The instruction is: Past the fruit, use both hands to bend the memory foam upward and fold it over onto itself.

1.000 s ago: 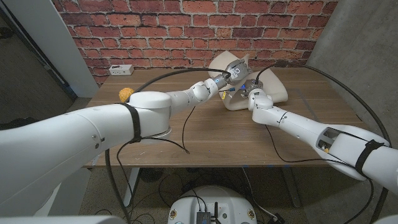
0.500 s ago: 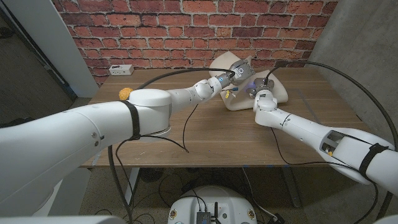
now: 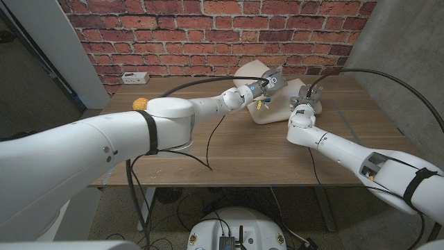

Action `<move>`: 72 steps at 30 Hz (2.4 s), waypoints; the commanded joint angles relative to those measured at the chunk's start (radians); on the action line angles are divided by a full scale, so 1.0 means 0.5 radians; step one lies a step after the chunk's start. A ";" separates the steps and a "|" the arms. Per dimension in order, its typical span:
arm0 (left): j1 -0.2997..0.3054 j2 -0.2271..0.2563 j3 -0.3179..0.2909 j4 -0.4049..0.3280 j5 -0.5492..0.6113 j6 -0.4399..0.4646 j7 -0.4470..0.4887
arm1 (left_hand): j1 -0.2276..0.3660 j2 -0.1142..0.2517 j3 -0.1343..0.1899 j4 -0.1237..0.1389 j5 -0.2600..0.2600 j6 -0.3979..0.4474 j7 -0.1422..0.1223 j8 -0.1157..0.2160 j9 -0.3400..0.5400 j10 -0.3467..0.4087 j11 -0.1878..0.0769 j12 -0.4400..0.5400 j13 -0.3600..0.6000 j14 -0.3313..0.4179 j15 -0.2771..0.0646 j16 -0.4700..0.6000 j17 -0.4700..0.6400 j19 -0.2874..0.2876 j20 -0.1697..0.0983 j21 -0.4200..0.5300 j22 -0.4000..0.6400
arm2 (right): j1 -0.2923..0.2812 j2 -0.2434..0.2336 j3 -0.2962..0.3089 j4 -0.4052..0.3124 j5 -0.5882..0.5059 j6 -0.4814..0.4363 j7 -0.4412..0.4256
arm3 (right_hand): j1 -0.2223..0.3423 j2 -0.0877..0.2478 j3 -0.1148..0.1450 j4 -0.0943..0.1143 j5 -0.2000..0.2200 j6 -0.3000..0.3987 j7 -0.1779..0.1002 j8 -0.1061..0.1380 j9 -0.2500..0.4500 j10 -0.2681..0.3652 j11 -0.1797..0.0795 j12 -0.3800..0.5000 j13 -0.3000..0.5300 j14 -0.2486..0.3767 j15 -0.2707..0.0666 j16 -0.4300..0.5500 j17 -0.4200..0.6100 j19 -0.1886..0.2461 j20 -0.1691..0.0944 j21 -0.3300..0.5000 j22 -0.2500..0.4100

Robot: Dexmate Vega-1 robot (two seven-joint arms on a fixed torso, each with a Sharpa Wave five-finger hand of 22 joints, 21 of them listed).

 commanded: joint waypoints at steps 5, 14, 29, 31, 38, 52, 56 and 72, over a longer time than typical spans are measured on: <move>-0.033 -0.104 0.011 -0.009 0.032 0.004 -0.484 | -0.012 0.003 0.009 -0.017 -0.008 0.006 -0.005 -0.011 0.004 0.011 0.000 -0.014 0.010 -0.010 -0.325 -0.002 0.003 -0.020 -0.175 0.018 0.000 | -0.164 0.171 0.374 0.117 0.141 -0.220 -0.770 | 0.053 -0.024 0.015 -0.006 -0.006 0.016 0.000 0.003 0.000 0.021 0.004 0.008 -0.003 0.029 0.004 0.011 -0.009 0.030 0.011 0.014 0.006; -0.069 -0.191 0.003 -0.009 0.037 0.015 -0.885 | -0.017 0.003 0.011 -0.019 -0.008 -0.003 -0.010 -0.017 0.004 0.003 -0.001 -0.023 0.010 -0.020 -0.325 -0.005 0.004 -0.030 -0.178 0.026 -0.005 | -0.245 0.223 0.561 0.085 0.242 -0.200 -1.082 | 0.087 -0.034 0.026 -0.007 -0.020 -0.001 0.008 -0.008 0.001 0.004 0.026 -0.001 -0.004 0.038 0.011 0.009 -0.019 0.044 0.010 0.017 0.005; -0.143 -0.259 -0.042 -0.009 0.261 -0.073 -1.108 | -0.024 0.004 0.014 -0.022 -0.007 0.006 -0.024 -0.016 0.005 0.006 0.008 -0.030 0.011 -0.024 -0.329 -0.004 0.006 -0.043 -0.184 0.042 -0.013 | -0.382 0.237 0.817 0.015 0.403 0.039 -1.438 | 0.413 0.260 0.282 0.073 -0.086 0.194 -0.007 0.027 0.006 0.166 -0.029 0.036 -0.007 0.198 -0.123 0.083 0.014 0.413 -0.128 0.086 0.006; -0.145 -0.260 -0.088 -0.009 0.359 -0.115 -1.111 | -0.025 0.004 0.015 -0.023 -0.007 0.011 -0.029 -0.015 0.005 0.007 0.006 -0.031 0.012 -0.026 -0.329 -0.004 0.006 -0.047 -0.186 0.044 -0.014 | -0.389 0.224 0.816 -0.004 0.418 0.033 -1.435 | 0.392 0.255 0.282 0.102 -0.098 0.197 0.000 0.024 0.008 0.174 -0.016 0.037 -0.006 0.203 -0.117 0.092 0.026 0.421 -0.123 0.085 0.006; -0.154 -0.279 -0.199 -0.009 0.507 -0.188 -1.091 | -0.027 0.004 0.016 -0.025 -0.007 0.021 -0.041 -0.013 0.005 0.011 0.006 -0.032 0.012 -0.029 -0.331 -0.005 0.006 -0.051 -0.193 0.051 -0.017 | -0.389 0.214 0.798 -0.002 0.451 0.024 -1.443 | 0.358 0.184 0.261 0.104 -0.124 0.168 0.029 0.003 0.008 0.168 0.018 0.029 -0.006 0.208 -0.097 0.093 0.026 0.432 -0.100 0.078 0.006; -0.120 -0.315 -0.086 -0.060 -0.164 -0.245 -1.237 | -0.041 -0.004 0.015 -0.034 -0.006 -0.052 -0.073 -0.041 0.007 -0.043 0.002 -0.066 0.015 -0.061 -0.333 -0.013 0.006 -0.075 -0.220 0.077 -0.030 | -0.424 0.183 0.810 -0.092 0.485 0.025 -1.478 | 0.348 0.129 0.260 0.075 -0.133 0.153 0.037 -0.010 0.008 0.161 0.040 0.021 -0.006 0.231 -0.086 0.083 0.009 0.431 -0.079 0.066 0.006; -0.106 -0.311 -0.111 -0.099 -0.324 -0.260 -1.309 | -0.055 -0.005 0.009 -0.032 -0.005 -0.104 -0.082 -0.052 0.008 -0.093 0.010 -0.088 0.017 -0.100 -0.334 -0.023 0.005 -0.104 -0.227 0.085 -0.036 | -0.476 0.144 0.832 -0.226 0.496 0.048 -1.464 | 0.339 0.115 0.257 0.073 -0.136 0.157 0.044 -0.010 0.008 0.171 0.045 0.023 -0.006 0.232 -0.085 0.080 0.006 0.431 -0.077 0.063 0.006; -0.105 -0.349 -0.122 -0.091 -0.001 -0.210 -1.302 | -0.072 -0.013 0.001 -0.035 -0.002 -0.116 -0.128 -0.040 0.009 -0.098 -0.012 -0.088 0.019 -0.136 -0.339 -0.026 0.005 -0.123 -0.240 0.098 -0.046 | -0.636 -0.164 0.753 -0.820 0.361 0.096 -1.207 | 0.155 0.076 0.163 0.126 -0.161 0.185 0.087 -0.014 0.009 0.249 0.077 0.035 -0.003 0.371 -0.108 0.132 0.026 0.691 -0.175 0.133 0.018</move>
